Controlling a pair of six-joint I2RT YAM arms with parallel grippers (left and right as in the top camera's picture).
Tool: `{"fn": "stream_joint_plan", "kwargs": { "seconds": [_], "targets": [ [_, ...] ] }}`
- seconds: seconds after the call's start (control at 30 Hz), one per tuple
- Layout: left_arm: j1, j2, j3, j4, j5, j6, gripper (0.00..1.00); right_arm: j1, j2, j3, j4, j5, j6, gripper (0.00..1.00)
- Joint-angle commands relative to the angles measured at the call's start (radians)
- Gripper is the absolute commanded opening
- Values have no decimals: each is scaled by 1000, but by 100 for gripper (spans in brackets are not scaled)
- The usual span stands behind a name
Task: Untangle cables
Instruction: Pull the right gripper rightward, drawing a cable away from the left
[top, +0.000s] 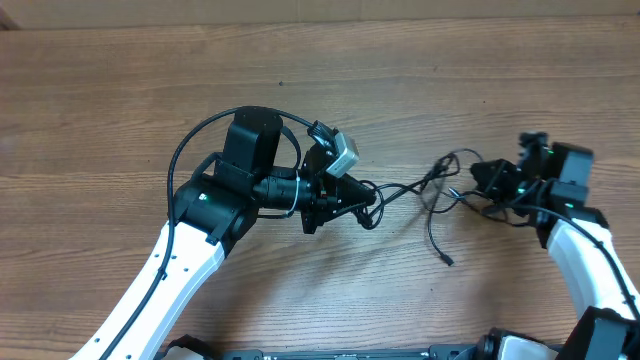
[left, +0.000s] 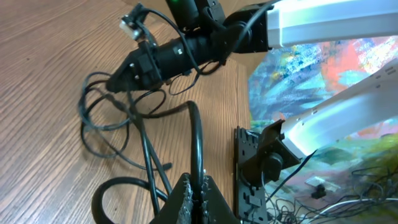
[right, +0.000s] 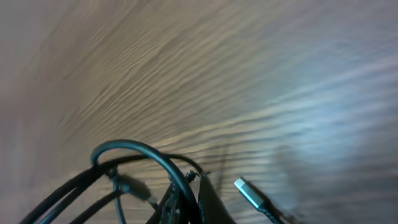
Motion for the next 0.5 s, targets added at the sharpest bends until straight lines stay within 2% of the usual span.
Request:
{"fn": "stream_joint_plan", "kwargs": {
  "seconds": [0.0, 0.13, 0.27, 0.47],
  "targets": [
    [6, -14, 16, -2, 55, 35, 4, -64, 3, 11, -10, 23, 45, 4],
    [6, -14, 16, -2, 59, 39, 4, -110, 3, 11, -21, 29, 45, 4],
    [6, -14, 16, -2, 135, 98, 4, -141, 3, 11, -38, 61, 45, 4],
    [6, -14, 16, -2, 144, 98, 4, -154, 7, 11, -66, 98, 45, 4]
  ]
}}
